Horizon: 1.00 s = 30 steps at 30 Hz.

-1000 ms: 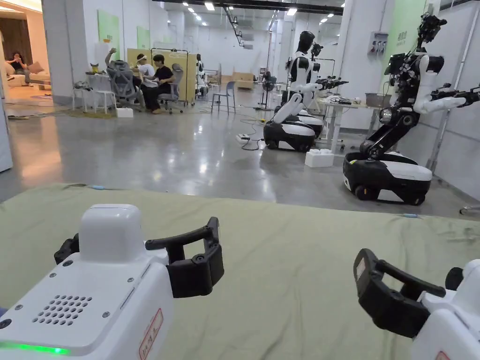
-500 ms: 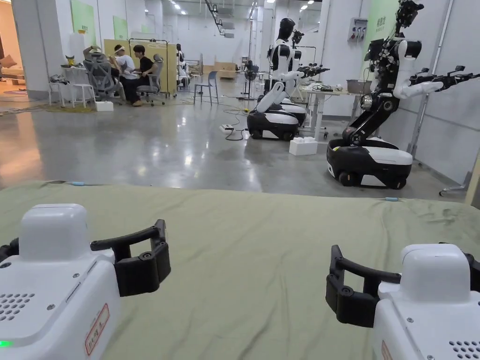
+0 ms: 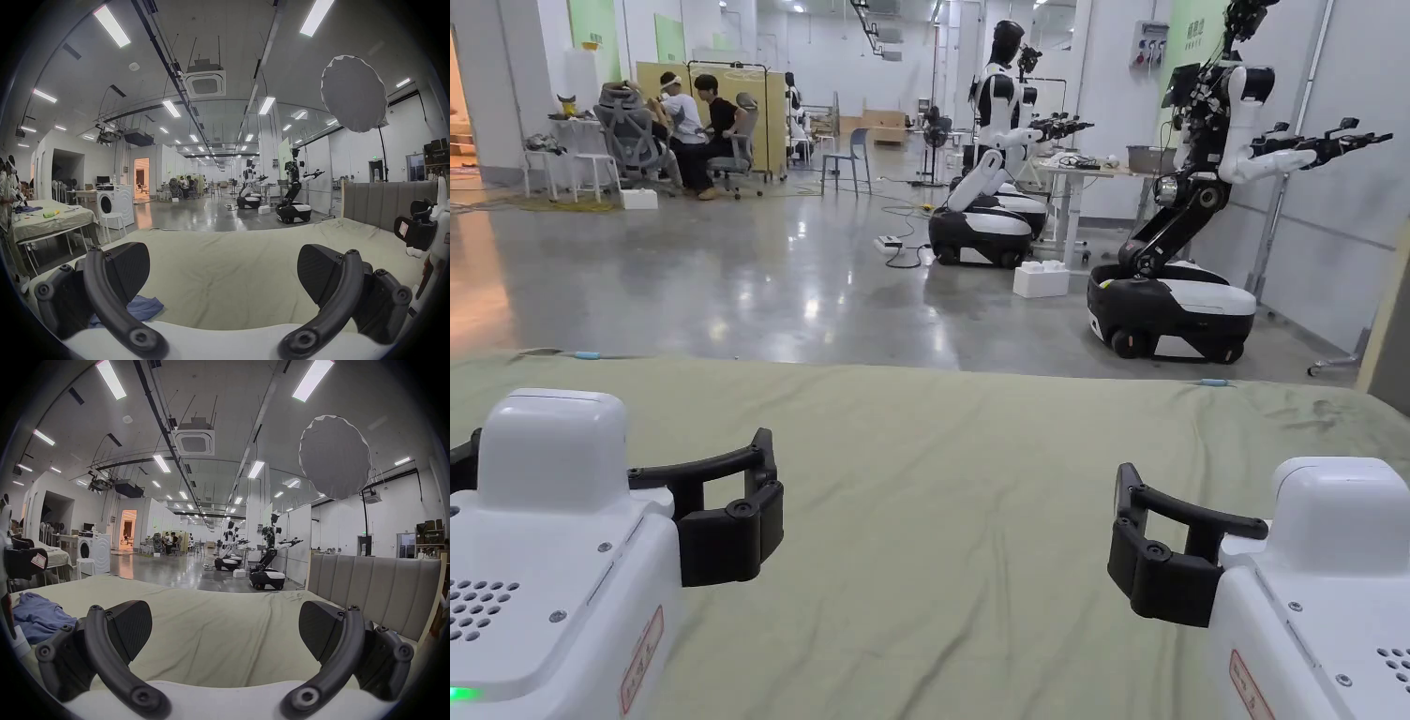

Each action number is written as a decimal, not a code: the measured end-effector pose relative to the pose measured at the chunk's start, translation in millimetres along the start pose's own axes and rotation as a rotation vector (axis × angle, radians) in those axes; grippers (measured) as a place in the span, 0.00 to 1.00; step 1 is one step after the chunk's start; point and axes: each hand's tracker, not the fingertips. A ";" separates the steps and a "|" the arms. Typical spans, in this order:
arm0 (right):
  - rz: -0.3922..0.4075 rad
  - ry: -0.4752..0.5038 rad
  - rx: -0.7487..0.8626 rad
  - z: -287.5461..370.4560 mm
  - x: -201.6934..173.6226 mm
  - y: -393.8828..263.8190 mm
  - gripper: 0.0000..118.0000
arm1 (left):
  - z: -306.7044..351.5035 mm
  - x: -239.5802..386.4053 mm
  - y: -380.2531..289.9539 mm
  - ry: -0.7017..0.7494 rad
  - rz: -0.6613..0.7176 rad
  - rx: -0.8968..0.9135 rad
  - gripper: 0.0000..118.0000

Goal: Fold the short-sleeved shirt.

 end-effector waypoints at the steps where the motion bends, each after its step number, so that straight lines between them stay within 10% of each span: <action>1: 0.005 -0.004 -0.001 -0.3 0.8 0.4 1.00 | -2.5 -1.3 -3.3 0.000 -0.001 -0.006 1.00; 25: -0.078 0.011 -0.010 -2.3 9.9 3.0 1.00 | 0.8 10.3 5.7 -0.024 -0.012 -0.052 1.00; 26: -0.079 0.030 -0.036 -2.2 10.5 3.4 0.96 | -0.7 8.0 4.5 -0.047 0.006 -0.072 0.88; 27: -0.077 0.055 -0.059 -1.6 11.1 4.3 0.74 | -0.5 7.2 4.4 -0.074 0.033 -0.076 0.53; 28: -0.070 0.050 -0.051 -3.0 10.9 3.8 0.04 | -2.9 6.4 3.4 -0.066 0.069 -0.101 0.00; 30: -0.054 0.020 -0.046 -6.9 8.5 -2.6 0.02 | -6.8 -1.3 3.5 -0.097 0.122 -0.140 0.00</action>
